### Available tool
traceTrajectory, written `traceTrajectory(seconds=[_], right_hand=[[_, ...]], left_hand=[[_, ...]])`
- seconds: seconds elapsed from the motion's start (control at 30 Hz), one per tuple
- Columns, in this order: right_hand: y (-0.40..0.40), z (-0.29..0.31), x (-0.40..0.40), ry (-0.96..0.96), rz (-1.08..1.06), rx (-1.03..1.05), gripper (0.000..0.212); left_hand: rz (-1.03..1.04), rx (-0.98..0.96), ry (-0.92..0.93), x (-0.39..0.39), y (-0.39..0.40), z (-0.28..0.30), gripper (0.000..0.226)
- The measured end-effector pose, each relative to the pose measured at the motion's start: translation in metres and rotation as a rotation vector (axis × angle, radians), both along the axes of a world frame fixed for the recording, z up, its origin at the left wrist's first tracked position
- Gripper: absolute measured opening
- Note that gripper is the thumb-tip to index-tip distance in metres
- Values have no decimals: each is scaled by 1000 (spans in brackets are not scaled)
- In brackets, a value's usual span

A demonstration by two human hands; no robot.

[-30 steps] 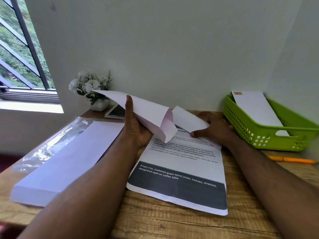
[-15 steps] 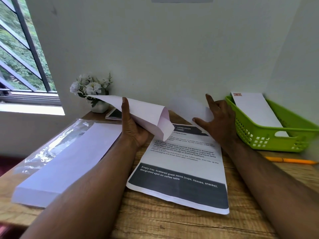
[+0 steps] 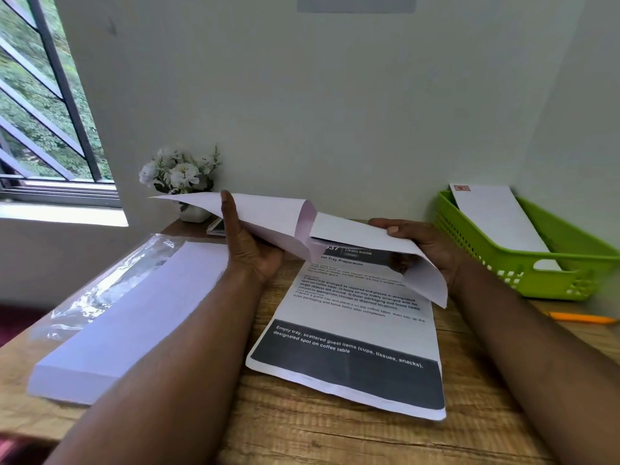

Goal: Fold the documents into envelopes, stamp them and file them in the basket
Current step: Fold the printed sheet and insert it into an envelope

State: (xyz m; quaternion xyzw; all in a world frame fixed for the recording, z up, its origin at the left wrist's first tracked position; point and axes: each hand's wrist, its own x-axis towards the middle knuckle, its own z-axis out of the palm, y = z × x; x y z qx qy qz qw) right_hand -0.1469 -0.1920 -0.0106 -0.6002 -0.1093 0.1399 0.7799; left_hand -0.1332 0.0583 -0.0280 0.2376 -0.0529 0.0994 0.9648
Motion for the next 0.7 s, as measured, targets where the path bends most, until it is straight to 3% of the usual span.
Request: traceTrajectory(seconds=[0.17, 0.27, 0.4, 0.5, 0.63, 0.7], right_hand=[[3, -9, 12, 118, 7, 6, 34], [10, -10, 10, 141, 17, -52, 20], [30, -13, 4, 169, 27, 14, 41], [48, -14, 2, 91, -59, 19, 43], [39, -9, 4, -186, -19, -253, 41], [18, -8, 8, -266, 73, -311, 51]], left_hand=[[-7, 9, -10, 0, -1, -1, 55], [-40, 27, -16, 1, -2, -2, 82], [-95, 25, -67, 4, -5, -5, 102], [-127, 47, -77, 3, -9, -6, 95], [-71, 7, -14, 5, -8, -6, 77], [-44, -9, -3, 7, -5, -6, 65]])
